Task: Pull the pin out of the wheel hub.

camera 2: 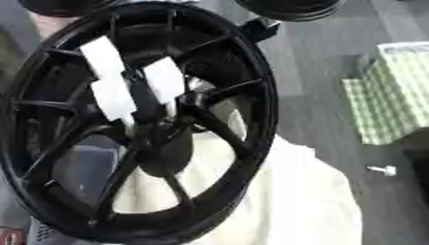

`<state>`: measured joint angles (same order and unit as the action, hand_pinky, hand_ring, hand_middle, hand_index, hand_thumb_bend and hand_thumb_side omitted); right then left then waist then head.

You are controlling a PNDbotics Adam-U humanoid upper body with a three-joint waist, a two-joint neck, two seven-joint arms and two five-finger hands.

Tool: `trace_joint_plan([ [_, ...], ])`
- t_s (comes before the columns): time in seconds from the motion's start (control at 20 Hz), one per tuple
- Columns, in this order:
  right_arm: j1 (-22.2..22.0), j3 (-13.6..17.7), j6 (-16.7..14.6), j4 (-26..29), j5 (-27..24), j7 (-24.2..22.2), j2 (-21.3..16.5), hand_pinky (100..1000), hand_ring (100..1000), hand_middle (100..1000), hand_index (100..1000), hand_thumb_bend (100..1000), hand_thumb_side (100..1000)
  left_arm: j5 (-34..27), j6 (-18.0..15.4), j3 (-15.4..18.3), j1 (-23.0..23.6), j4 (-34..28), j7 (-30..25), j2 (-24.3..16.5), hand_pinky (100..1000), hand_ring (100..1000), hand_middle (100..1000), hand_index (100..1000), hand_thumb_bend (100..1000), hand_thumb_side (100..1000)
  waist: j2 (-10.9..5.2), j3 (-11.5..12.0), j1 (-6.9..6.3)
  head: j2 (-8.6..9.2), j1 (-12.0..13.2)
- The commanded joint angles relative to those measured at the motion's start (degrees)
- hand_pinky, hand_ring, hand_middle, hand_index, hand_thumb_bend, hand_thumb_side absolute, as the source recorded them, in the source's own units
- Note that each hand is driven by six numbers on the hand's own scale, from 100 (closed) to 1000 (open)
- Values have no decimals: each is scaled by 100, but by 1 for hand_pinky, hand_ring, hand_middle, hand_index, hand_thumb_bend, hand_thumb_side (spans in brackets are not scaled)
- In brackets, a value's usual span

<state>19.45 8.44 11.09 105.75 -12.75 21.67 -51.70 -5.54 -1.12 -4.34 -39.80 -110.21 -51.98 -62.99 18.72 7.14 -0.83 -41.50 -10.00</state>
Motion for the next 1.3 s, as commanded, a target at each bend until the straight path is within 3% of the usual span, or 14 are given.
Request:
trace_joint_plan([
  [0.05, 52, 43, -17, 39, 25, 11, -145, 684, 715, 591, 726, 100, 476, -8, -16, 65, -97, -20, 2, -110, 858, 801, 757, 867, 139, 785, -165, 4, -5, 4, 7],
  [0.5, 56, 17, -11, 33, -12, 5, -129, 681, 706, 586, 723, 100, 486, 431, -149, -427, -543, -155, 2, -77, 862, 817, 779, 881, 225, 675, -134, -54, -2, 46, -12],
  [1.05, 74, -20, -3, 25, -45, -3, -114, 679, 701, 583, 721, 100, 497, 1501, -639, -1440, -1342, 223, 2, 208, 872, 843, 805, 905, 405, 552, -93, -203, -52, 121, -13],
  [1.3, 66, -18, -4, 14, -68, 29, -104, 678, 698, 580, 720, 100, 505, 1426, -933, -1699, -1475, 459, 2, 304, 888, 856, 802, 883, 460, 190, -51, -260, -77, 165, 1],
])
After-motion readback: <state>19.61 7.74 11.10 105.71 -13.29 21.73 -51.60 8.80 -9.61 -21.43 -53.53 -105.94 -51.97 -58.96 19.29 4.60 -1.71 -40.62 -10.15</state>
